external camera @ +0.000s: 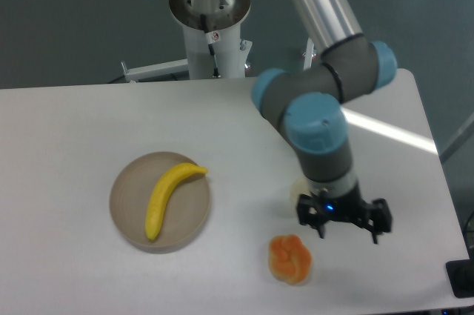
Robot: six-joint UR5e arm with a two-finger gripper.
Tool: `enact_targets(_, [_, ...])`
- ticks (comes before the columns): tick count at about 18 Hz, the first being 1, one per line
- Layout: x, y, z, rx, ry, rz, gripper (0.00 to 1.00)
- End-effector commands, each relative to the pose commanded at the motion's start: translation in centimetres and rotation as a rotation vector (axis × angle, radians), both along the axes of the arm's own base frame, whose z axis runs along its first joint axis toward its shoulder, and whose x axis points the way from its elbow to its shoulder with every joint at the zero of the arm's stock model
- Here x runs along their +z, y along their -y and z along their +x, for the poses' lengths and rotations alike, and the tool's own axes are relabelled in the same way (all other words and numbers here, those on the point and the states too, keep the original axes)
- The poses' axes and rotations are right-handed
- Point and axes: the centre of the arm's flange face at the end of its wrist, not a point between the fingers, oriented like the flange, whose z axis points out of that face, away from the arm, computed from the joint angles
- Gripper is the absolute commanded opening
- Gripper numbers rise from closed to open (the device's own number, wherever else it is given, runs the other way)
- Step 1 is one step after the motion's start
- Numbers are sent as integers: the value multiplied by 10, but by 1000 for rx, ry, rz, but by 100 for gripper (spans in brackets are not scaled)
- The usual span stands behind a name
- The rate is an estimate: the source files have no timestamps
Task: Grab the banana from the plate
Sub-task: 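Move the open gripper over the yellow banana on the wooden plate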
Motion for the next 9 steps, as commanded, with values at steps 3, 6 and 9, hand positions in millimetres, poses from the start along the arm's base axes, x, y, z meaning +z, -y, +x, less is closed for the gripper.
enact_targets(3, [-5,15,43,-49,86,-48,100])
enact_targets(6, [-25,16,85,-80,173,-74,100])
enact_targets(9, [-46,15,128,-93,211,-101,100])
